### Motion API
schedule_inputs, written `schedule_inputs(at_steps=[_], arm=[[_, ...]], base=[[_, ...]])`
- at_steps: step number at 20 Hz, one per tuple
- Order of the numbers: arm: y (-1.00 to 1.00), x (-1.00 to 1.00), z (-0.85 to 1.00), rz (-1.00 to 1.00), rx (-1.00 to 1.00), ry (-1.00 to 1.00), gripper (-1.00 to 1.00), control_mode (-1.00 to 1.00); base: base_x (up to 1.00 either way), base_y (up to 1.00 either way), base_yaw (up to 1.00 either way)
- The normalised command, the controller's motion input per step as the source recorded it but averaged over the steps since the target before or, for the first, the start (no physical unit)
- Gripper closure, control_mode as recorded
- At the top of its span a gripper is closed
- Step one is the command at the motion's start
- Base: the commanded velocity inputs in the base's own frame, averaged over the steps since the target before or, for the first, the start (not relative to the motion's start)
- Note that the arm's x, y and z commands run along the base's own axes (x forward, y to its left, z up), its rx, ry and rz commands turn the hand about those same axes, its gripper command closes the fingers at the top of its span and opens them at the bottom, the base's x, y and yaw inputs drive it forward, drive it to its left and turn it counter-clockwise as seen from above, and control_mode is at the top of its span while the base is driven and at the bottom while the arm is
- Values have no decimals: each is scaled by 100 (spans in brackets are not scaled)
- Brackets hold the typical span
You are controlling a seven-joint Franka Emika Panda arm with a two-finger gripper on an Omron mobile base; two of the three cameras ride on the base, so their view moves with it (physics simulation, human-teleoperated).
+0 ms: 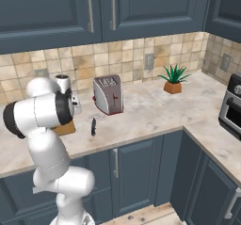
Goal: Retrieve the sausage and cheese from the fridge and place them on the cutting board on the counter.
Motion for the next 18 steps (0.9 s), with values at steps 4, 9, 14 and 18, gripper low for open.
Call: schedule_inputs(at_steps=[4,9,14,18], arm=[[9,45,-35,0,0,2,100,-100],[0,15,-32,0,0,5,-100,-100],[11,0,-9,0,1,1,-100,-100],[9,-3,6,0,0,0,-100,-100]], base=[[0,0,0],[0,0,0],[0,0,0],[0,0,0]])
